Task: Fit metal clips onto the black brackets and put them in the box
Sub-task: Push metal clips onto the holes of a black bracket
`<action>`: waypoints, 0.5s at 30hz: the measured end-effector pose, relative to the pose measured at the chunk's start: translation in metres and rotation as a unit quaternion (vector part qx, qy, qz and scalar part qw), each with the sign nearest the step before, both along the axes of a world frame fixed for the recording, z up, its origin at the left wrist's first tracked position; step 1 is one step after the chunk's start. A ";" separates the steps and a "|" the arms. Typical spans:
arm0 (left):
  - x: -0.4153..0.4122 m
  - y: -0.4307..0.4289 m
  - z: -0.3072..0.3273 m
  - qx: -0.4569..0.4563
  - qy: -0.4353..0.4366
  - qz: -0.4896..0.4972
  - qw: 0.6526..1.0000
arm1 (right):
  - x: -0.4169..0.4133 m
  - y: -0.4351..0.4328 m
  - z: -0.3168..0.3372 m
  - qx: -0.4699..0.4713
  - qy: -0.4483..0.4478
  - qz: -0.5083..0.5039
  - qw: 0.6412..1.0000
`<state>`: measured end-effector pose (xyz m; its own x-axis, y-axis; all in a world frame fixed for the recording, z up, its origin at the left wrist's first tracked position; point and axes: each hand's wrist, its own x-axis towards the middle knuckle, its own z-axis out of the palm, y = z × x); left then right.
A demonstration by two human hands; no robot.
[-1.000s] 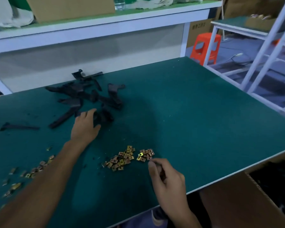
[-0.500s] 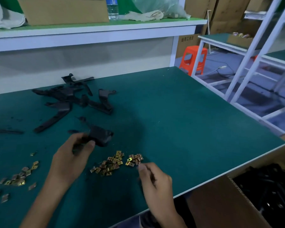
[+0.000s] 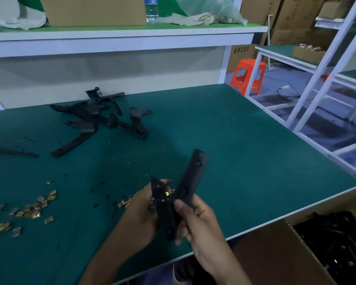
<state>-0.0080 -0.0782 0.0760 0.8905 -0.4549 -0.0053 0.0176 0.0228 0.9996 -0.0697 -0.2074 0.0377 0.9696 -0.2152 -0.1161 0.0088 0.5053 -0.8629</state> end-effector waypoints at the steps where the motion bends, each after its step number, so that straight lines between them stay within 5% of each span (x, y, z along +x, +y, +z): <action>1: 0.004 0.005 -0.004 0.107 -0.112 -0.005 0.988 | 0.001 -0.004 0.000 -0.002 -0.002 -0.056 0.998; 3: 0.015 0.018 -0.022 0.291 -0.259 -0.004 0.921 | -0.001 -0.014 -0.002 -0.008 0.004 -0.159 0.987; 5: 0.028 0.024 -0.040 0.395 -0.303 0.012 0.867 | -0.006 -0.019 -0.007 -0.018 0.012 -0.214 0.977; 12: 0.055 -0.007 -0.054 0.482 -0.363 -0.003 0.798 | -0.002 -0.018 -0.019 -0.039 0.020 -0.247 0.968; 15: 0.054 -0.012 -0.056 0.473 -0.362 0.007 0.803 | -0.004 -0.022 -0.017 -0.011 0.016 -0.236 0.971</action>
